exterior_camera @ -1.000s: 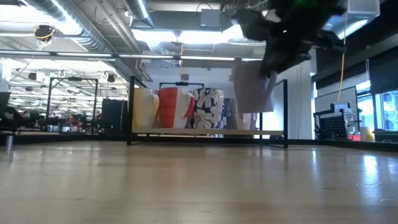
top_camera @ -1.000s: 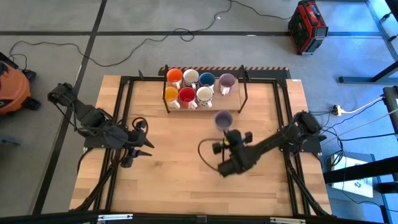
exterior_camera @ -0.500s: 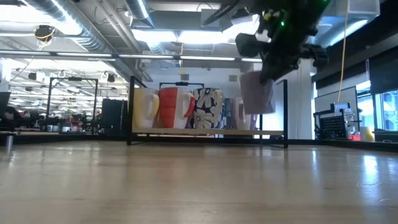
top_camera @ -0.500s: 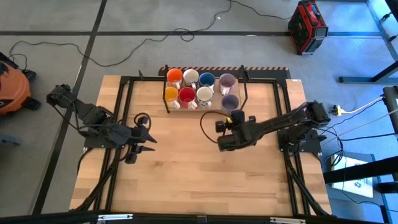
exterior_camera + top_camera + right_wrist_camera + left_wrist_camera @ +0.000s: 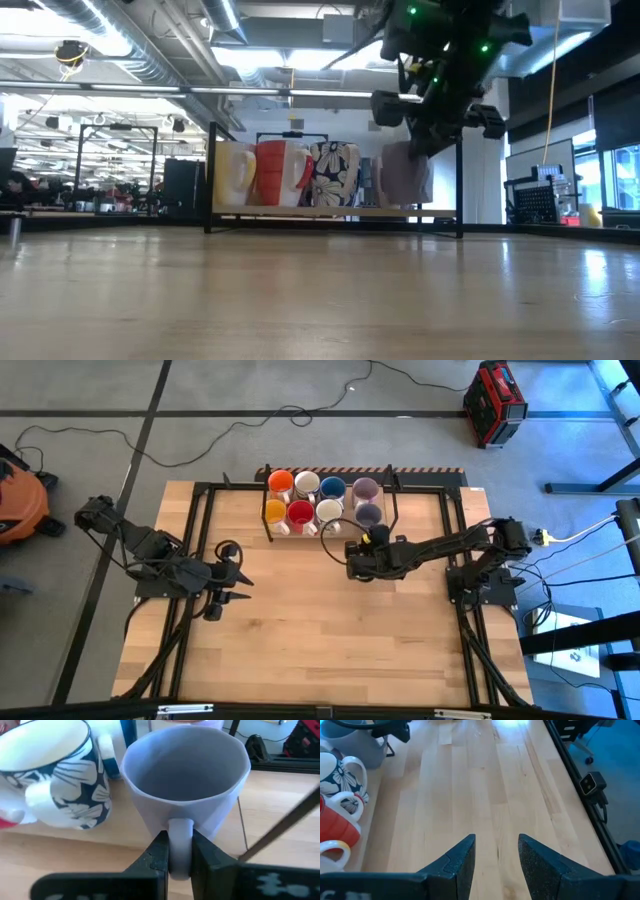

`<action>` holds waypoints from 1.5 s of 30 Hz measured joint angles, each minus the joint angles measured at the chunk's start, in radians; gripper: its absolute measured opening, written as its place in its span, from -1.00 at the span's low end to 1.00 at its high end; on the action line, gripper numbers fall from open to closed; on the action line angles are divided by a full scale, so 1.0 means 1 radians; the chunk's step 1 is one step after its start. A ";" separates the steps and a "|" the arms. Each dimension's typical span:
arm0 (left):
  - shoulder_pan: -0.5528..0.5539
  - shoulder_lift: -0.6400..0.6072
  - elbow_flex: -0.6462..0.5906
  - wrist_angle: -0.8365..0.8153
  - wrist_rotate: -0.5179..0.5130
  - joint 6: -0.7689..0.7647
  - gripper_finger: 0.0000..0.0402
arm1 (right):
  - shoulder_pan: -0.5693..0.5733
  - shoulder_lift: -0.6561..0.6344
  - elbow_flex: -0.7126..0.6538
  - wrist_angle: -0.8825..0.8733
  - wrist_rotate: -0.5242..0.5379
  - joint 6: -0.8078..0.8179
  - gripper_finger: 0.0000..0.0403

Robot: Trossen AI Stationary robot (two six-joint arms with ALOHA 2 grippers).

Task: Place coffee mugs
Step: Put the light purple mug on the shelf aligned with the purple mug, then return to Home Position

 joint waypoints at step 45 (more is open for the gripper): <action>0.000 0.001 -0.001 -0.031 0.006 -0.001 -0.29 | -0.008 -0.067 0.077 0.030 -0.123 -0.255 -0.14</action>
